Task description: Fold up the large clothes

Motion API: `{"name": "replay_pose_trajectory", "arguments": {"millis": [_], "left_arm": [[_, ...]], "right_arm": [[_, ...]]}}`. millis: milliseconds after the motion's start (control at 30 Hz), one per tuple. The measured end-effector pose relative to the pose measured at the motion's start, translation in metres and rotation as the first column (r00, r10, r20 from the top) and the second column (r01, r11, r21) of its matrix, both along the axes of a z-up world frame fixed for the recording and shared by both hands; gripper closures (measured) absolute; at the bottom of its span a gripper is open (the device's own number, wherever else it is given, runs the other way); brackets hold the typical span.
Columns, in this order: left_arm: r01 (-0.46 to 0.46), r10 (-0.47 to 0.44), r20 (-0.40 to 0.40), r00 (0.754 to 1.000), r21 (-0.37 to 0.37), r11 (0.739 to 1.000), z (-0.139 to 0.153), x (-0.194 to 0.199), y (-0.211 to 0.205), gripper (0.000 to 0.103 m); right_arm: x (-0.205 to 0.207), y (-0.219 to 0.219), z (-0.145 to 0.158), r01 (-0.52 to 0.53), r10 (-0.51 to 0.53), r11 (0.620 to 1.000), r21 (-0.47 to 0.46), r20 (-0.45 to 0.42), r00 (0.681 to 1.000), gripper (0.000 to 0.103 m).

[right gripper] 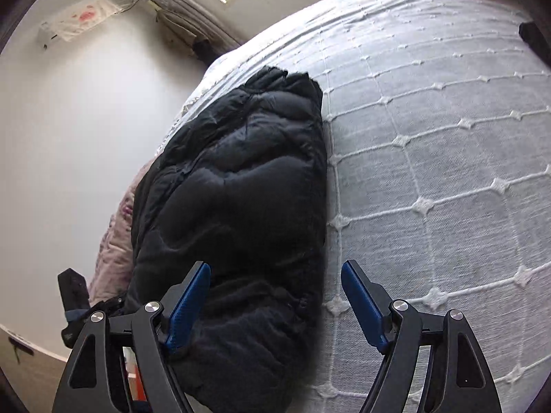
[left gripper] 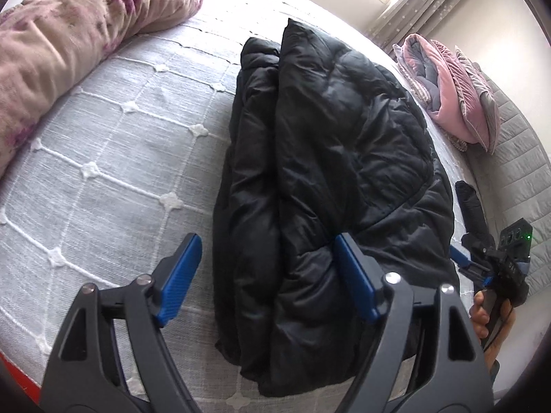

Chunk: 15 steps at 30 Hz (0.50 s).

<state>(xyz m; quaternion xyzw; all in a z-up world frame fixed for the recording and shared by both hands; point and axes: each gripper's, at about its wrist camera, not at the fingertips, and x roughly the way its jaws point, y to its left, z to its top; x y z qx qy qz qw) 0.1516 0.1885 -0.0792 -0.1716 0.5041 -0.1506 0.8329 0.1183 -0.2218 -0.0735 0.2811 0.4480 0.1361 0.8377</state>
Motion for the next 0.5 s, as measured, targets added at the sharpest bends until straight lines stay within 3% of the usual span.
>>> {"name": "replay_pose_trajectory", "arguments": {"millis": [500], "left_arm": [[0.019, -0.023, -0.041, 0.999, -0.094, 0.995, -0.018, 0.006, 0.003, 0.017]], "right_arm": [[0.008, 0.025, -0.024, -0.039, 0.041, 0.999, 0.029, -0.081, 0.996, 0.022]]}}
